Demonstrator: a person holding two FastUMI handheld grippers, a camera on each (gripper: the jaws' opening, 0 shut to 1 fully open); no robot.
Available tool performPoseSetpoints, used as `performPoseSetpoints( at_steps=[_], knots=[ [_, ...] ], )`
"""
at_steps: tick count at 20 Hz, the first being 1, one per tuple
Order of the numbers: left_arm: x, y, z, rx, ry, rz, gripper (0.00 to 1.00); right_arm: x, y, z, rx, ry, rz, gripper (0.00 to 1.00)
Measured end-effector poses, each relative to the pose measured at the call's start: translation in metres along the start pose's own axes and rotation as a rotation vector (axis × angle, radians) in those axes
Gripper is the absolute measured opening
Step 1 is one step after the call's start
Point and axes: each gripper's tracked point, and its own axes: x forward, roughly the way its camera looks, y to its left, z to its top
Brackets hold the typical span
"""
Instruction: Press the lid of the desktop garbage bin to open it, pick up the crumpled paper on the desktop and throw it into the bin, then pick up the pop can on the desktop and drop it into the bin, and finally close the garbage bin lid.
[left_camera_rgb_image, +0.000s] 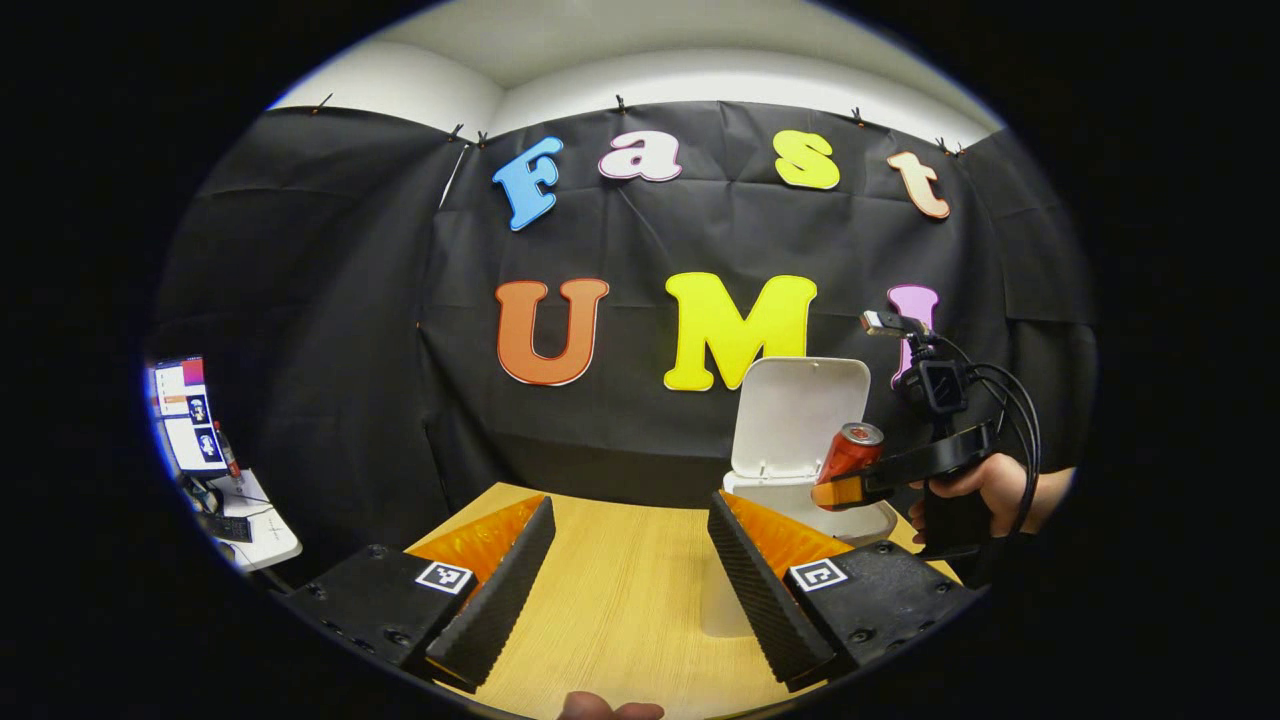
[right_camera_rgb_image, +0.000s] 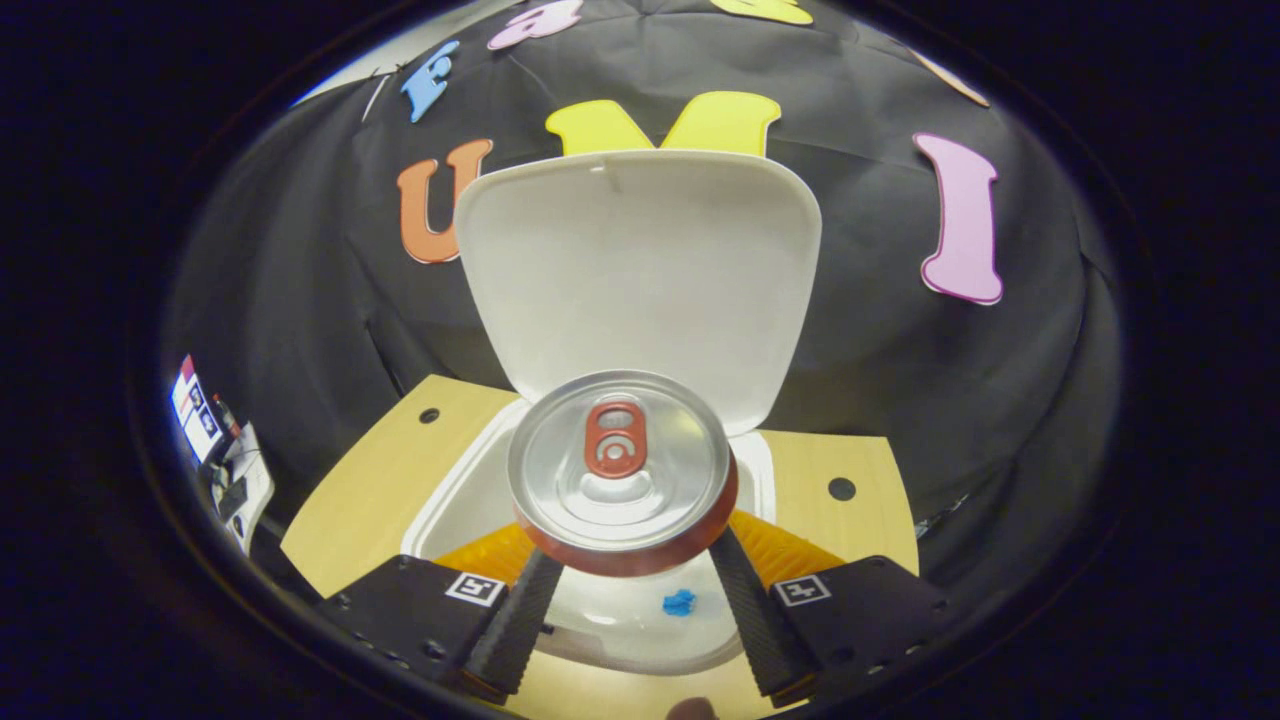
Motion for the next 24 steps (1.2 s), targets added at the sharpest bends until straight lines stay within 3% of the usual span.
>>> performPoseSetpoints(
  at_steps=[4, 8, 17, 24],
  knots=[
    [-0.002, -0.002, 0.006, 0.012, -0.005, -0.001, 0.99, 0.003, 0.000, 0.002, 0.023, 0.004, 0.000, 0.86],
    [0.001, -0.014, 0.004, -0.013, 0.012, -0.023, 0.99, -0.018, -0.006, 0.018, 0.065, -0.071, -0.006, 0.95],
    [0.008, -0.044, 0.006, -0.039, 0.021, -0.106, 0.99, -0.090, -0.023, 0.077, 0.147, -0.279, -0.090, 0.96],
    [0.014, -0.037, 0.008, -0.039, 0.005, -0.092, 0.99, -0.116, -0.012, 0.125, 0.090, -0.389, -0.109, 0.96]
  ],
)
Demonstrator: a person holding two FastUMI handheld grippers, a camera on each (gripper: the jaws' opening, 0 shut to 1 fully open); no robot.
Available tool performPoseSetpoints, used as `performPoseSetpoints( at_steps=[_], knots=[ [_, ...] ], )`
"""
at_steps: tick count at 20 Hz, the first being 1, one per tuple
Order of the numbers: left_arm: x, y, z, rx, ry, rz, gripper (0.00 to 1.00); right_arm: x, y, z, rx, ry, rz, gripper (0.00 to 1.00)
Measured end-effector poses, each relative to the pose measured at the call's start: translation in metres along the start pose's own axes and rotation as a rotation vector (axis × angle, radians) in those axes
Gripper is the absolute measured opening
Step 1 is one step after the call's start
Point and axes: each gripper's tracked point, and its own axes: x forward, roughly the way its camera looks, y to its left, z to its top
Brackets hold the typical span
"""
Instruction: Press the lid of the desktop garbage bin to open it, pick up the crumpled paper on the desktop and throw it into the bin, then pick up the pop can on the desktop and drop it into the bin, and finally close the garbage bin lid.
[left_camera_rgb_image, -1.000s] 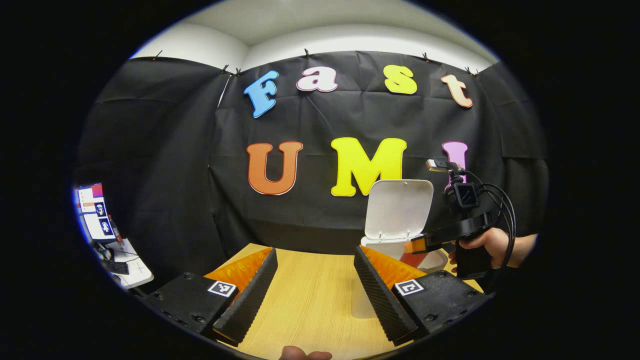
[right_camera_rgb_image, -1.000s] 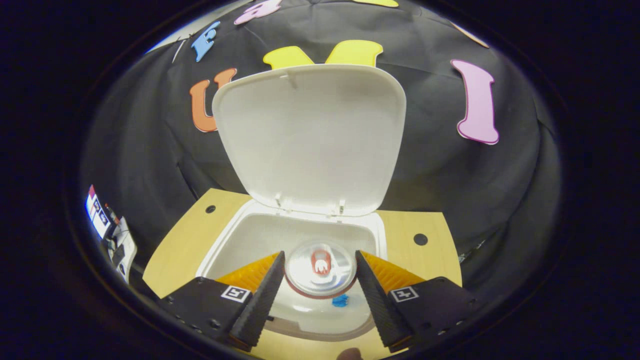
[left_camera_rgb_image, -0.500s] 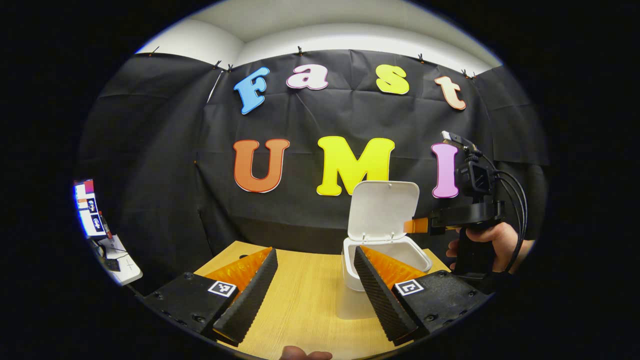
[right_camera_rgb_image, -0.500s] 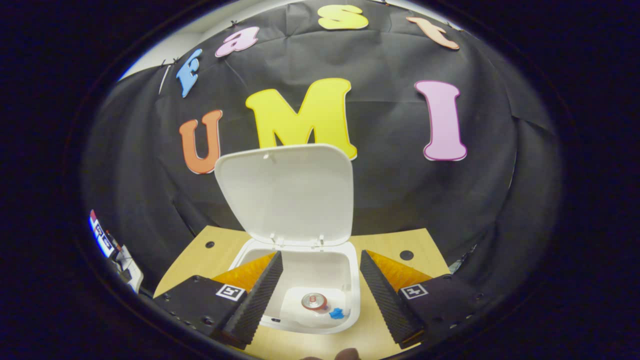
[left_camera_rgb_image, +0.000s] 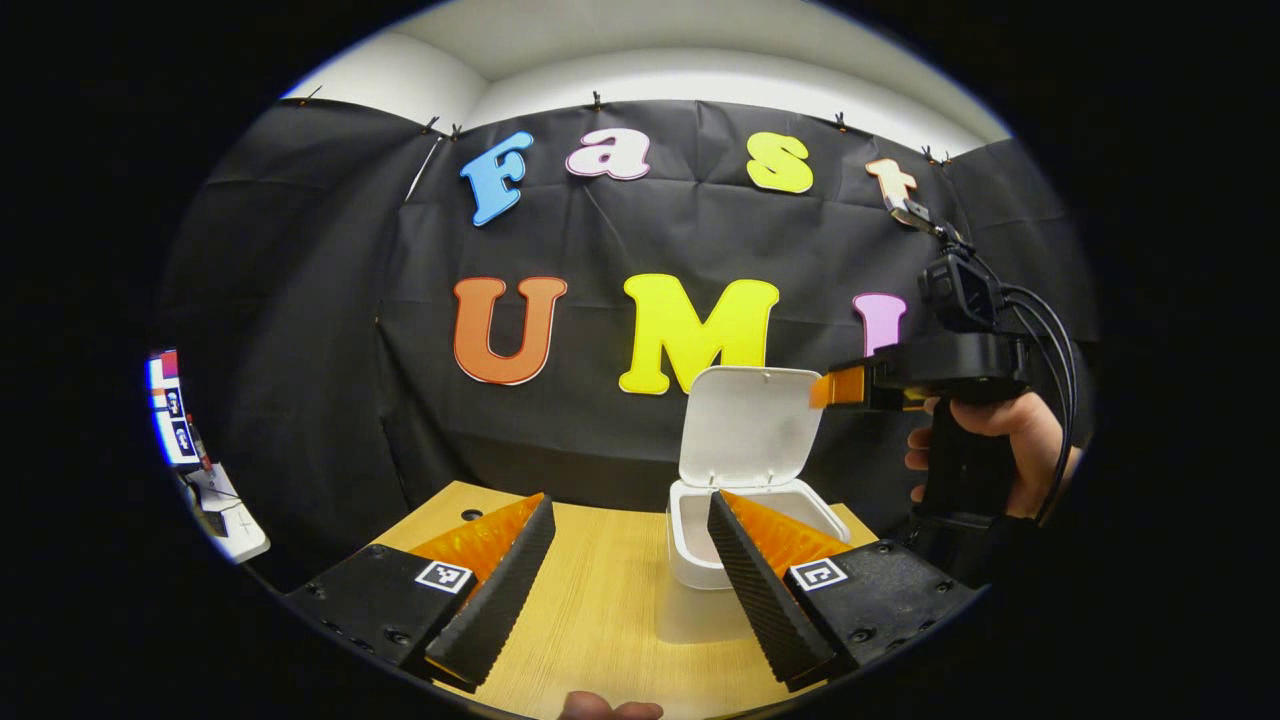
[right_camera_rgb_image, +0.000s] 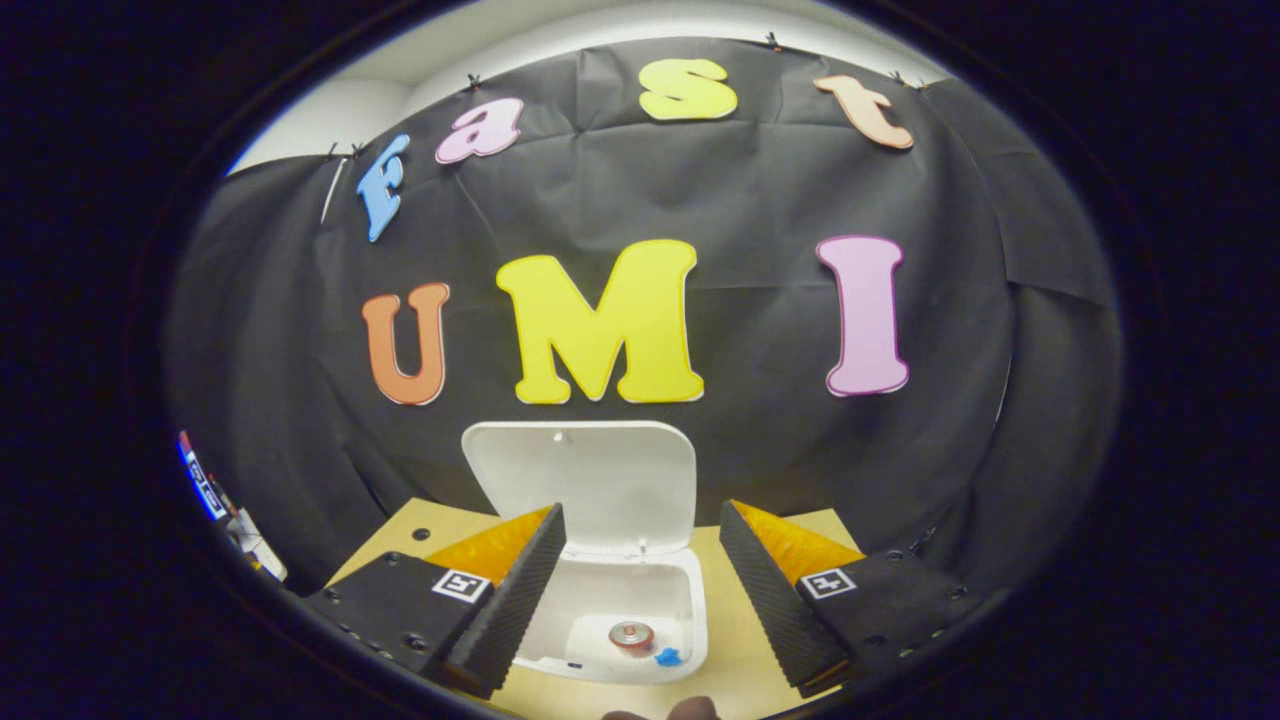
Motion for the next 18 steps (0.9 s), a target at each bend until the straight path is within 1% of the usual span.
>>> performPoseSetpoints(
  at_steps=[1, 2, 3, 4, 5, 9, 11, 12, 13, 15, 16, 18],
  knots=[
    [0.001, 0.003, -0.001, -0.006, 0.003, 0.009, 0.99, -0.001, 0.002, 0.008, -0.009, -0.018, -0.002, 0.96],
    [0.002, 0.005, -0.001, -0.010, 0.003, 0.014, 0.99, 0.000, 0.005, 0.012, -0.009, -0.030, 0.002, 0.94],
    [0.001, 0.007, 0.001, -0.012, -0.001, 0.020, 0.99, 0.000, 0.010, 0.018, -0.010, -0.036, 0.008, 0.96],
    [0.002, 0.010, 0.003, -0.011, -0.008, 0.026, 0.99, 0.003, 0.015, 0.023, -0.019, -0.041, 0.010, 0.93],
    [0.000, 0.013, 0.007, -0.009, -0.015, 0.033, 0.99, 0.008, 0.019, 0.030, -0.029, -0.048, 0.012, 0.96],
    [-0.002, 0.027, 0.015, -0.009, -0.039, 0.066, 0.99, 0.028, 0.038, 0.043, -0.044, -0.056, 0.036, 0.96],
    [-0.003, 0.032, 0.018, -0.019, -0.049, 0.080, 0.99, 0.039, 0.044, 0.047, -0.029, -0.050, 0.048, 0.96],
    [-0.004, 0.033, 0.019, -0.023, -0.051, 0.084, 0.99, 0.045, 0.043, 0.049, -0.022, -0.049, 0.046, 0.94],
    [-0.004, 0.035, 0.018, -0.021, -0.050, 0.088, 0.99, 0.052, 0.042, 0.052, -0.023, -0.050, 0.035, 0.94],
    [-0.005, 0.041, 0.019, -0.014, -0.050, 0.100, 0.99, 0.065, 0.038, 0.054, -0.023, -0.052, 0.013, 0.99],
    [-0.004, 0.044, 0.019, -0.012, -0.050, 0.105, 0.99, 0.070, 0.037, 0.054, -0.021, -0.050, 0.005, 0.96],
    [-0.003, 0.048, 0.019, -0.013, -0.044, 0.114, 0.99, 0.079, 0.036, 0.053, -0.015, -0.043, -0.005, 0.96]
  ],
)
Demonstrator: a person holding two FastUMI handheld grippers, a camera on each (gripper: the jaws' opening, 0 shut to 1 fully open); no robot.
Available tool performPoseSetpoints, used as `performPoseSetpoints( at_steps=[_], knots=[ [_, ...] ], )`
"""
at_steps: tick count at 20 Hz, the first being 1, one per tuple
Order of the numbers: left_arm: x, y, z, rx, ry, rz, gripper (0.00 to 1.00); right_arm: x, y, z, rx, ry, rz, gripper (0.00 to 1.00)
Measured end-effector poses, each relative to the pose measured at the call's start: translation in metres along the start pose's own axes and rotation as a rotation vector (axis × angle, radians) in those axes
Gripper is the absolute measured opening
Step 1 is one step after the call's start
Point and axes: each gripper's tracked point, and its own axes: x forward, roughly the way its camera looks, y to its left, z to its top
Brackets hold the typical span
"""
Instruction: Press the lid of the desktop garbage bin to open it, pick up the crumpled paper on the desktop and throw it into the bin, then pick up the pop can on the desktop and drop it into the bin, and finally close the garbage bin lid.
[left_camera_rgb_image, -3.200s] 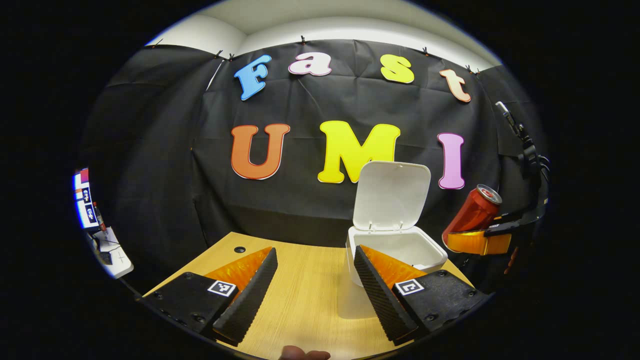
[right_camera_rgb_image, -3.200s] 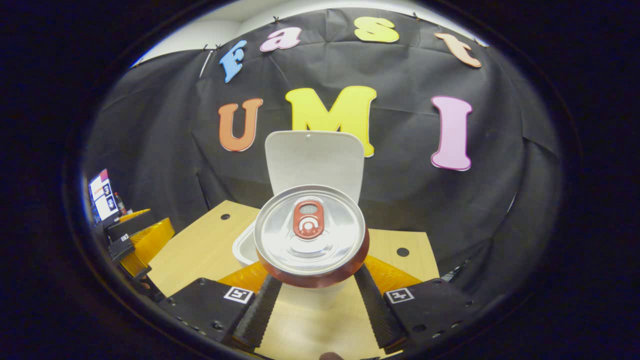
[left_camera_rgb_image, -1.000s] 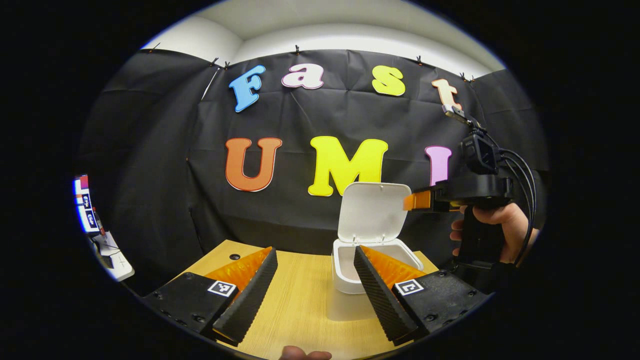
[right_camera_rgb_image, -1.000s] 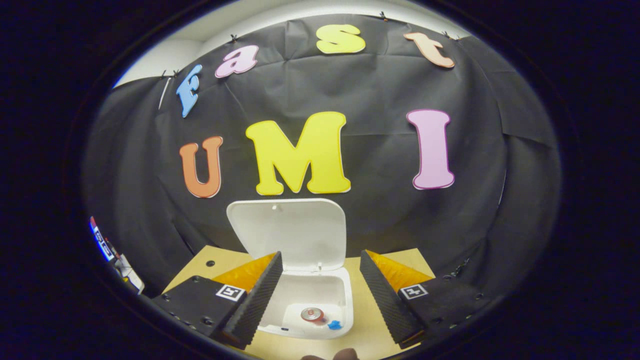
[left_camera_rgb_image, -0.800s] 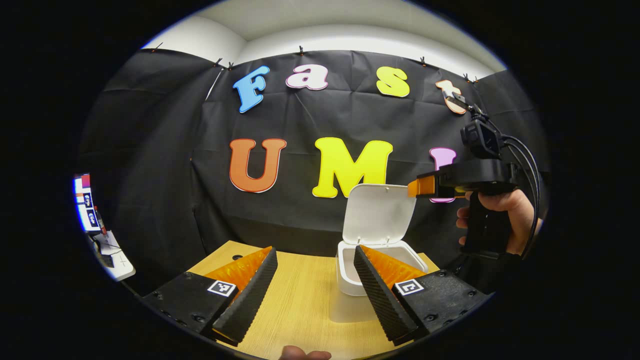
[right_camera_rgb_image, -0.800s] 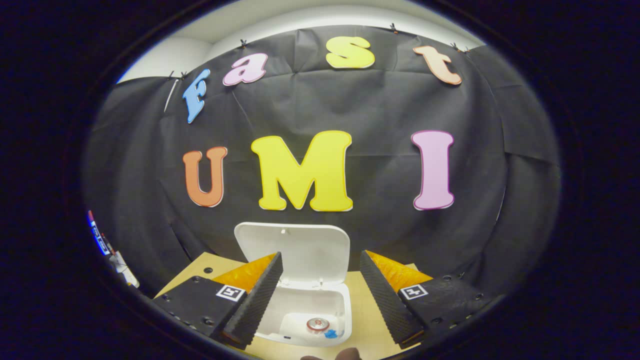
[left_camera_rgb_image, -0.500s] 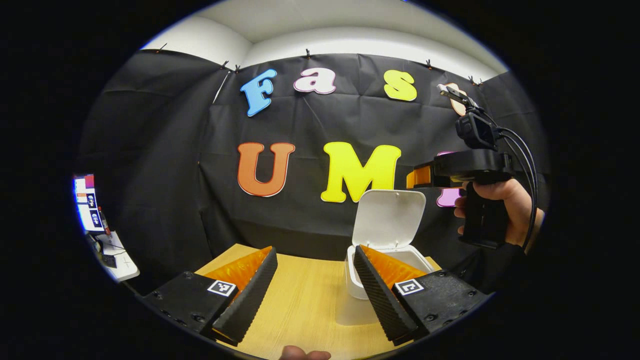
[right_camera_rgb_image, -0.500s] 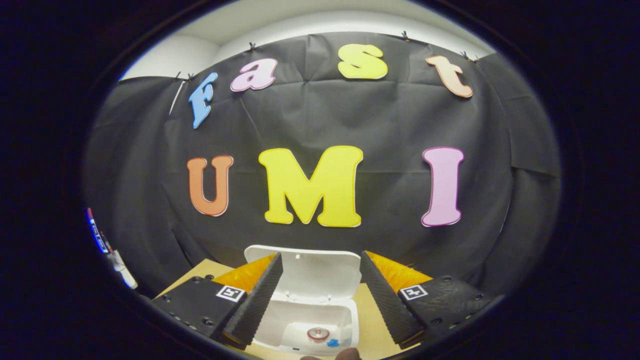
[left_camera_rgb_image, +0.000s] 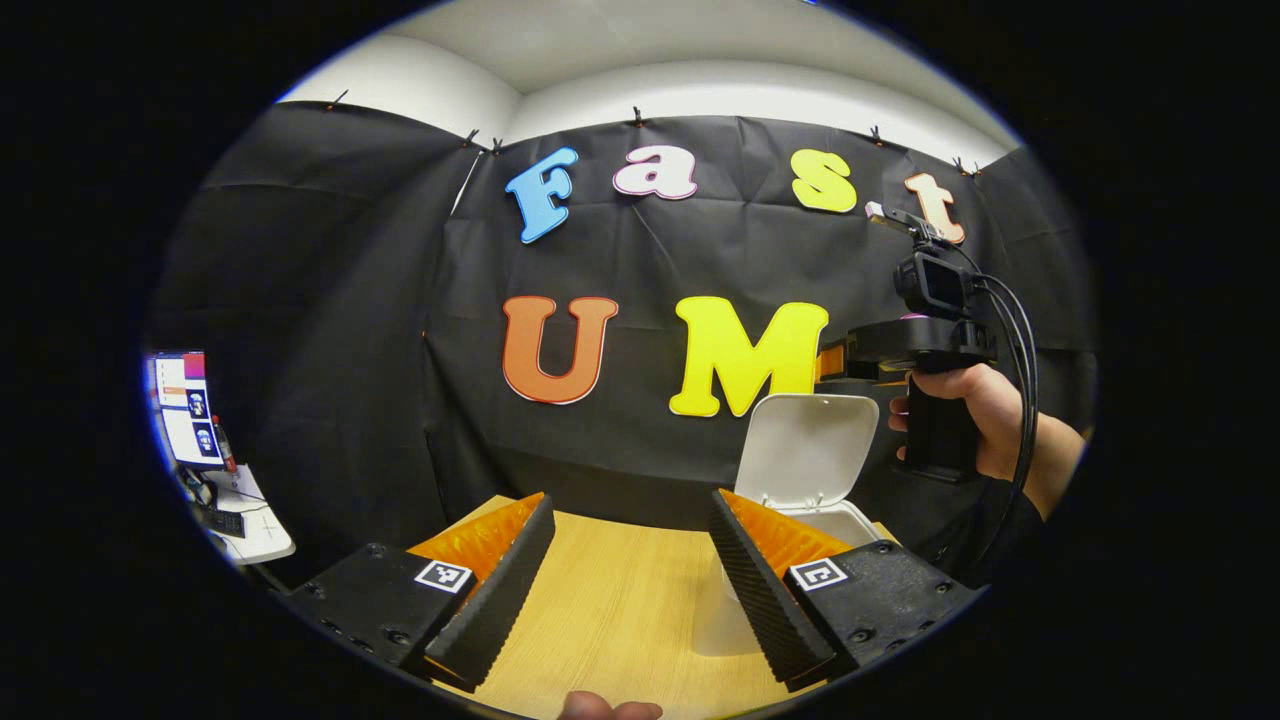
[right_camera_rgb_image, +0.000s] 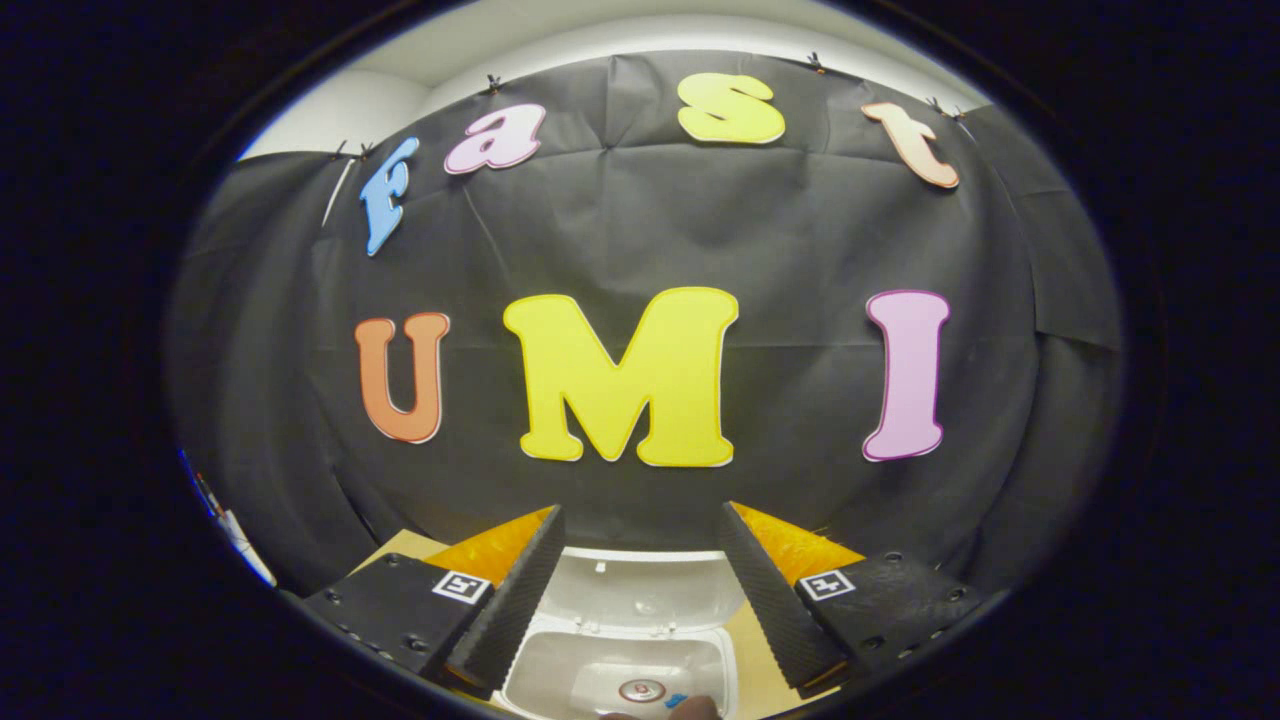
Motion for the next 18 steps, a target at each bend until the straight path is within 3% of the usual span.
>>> performPoseSetpoints(
  at_steps=[9, 18],
  knots=[
    [0.011, -0.005, -0.004, 0.010, 0.024, -0.018, 0.99, 0.023, 0.017, -0.012, 0.001, 0.042, 0.021, 0.96],
    [0.006, -0.004, -0.004, 0.018, 0.015, -0.035, 0.99, 0.001, 0.017, -0.026, 0.012, 0.063, 0.015, 0.97]
  ],
)
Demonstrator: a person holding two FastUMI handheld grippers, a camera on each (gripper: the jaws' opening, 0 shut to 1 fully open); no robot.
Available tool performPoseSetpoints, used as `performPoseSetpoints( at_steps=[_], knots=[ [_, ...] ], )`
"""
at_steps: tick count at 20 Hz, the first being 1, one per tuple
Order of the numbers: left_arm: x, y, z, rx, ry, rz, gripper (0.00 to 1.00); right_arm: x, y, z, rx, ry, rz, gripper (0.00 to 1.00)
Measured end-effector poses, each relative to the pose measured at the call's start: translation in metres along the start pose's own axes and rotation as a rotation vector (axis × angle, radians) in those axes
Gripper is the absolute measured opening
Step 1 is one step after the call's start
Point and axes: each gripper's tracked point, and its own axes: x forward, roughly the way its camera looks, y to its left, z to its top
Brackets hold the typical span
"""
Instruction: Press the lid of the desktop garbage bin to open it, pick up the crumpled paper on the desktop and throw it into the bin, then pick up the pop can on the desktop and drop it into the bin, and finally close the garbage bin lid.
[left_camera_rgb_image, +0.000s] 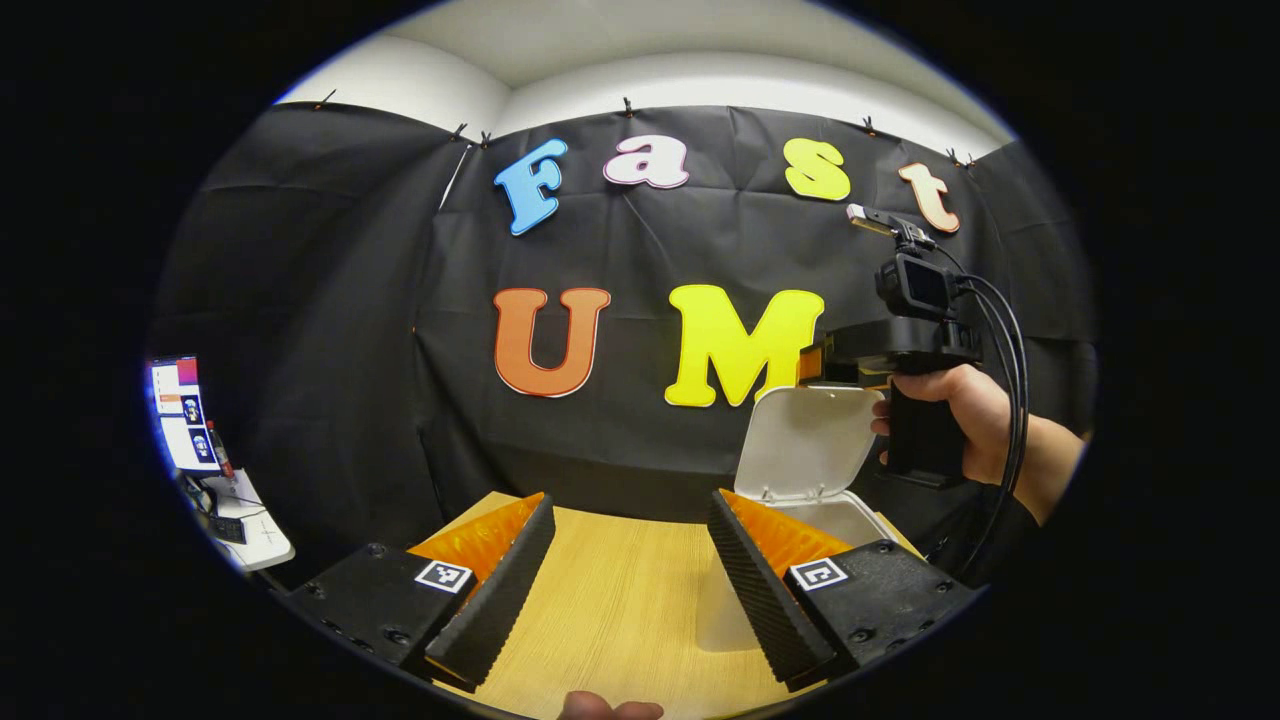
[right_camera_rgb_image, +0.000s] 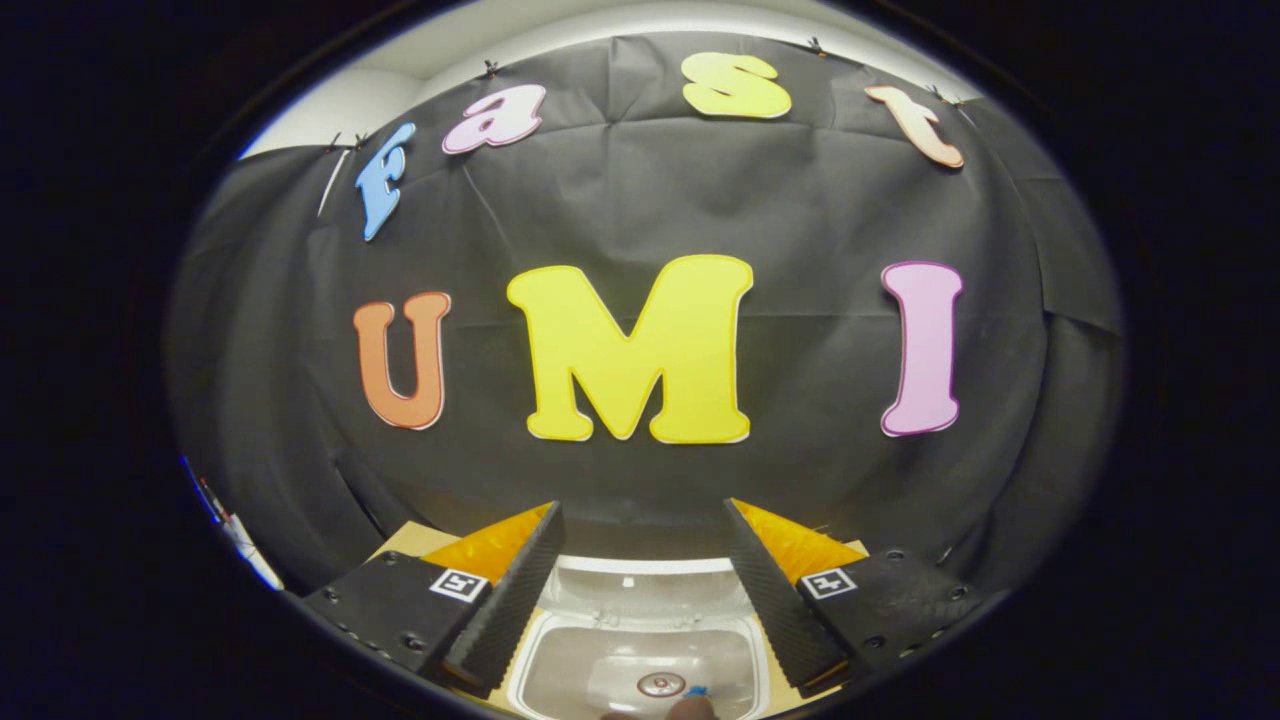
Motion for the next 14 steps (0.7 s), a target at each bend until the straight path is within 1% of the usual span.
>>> performPoseSetpoints(
  at_steps=[3, 6, 7, 8, 9, 14],
  knots=[
    [-0.004, -0.001, 0.000, -0.004, -0.006, -0.015, 0.99, -0.014, -0.001, -0.010, 0.002, 0.015, -0.003, 0.97],
    [-0.008, -0.003, 0.002, -0.005, -0.014, -0.032, 0.99, -0.027, -0.004, -0.028, 0.001, 0.043, -0.010, 0.97],
    [-0.009, -0.004, 0.003, -0.006, -0.017, -0.040, 0.99, -0.032, -0.005, -0.036, 0.001, 0.055, -0.014, 0.97],
    [-0.011, -0.005, 0.002, -0.008, -0.017, -0.048, 0.99, -0.037, -0.008, -0.046, 0.002, 0.068, -0.018, 0.95],
    [-0.011, -0.005, 0.000, -0.008, -0.017, -0.055, 0.99, -0.041, -0.009, -0.055, 0.004, 0.082, -0.023, 0.97],
    [-0.011, -0.012, -0.002, -0.006, -0.010, -0.096, 0.99, -0.060, -0.014, -0.109, 0.008, 0.155, -0.034, 0.97]
  ],
)
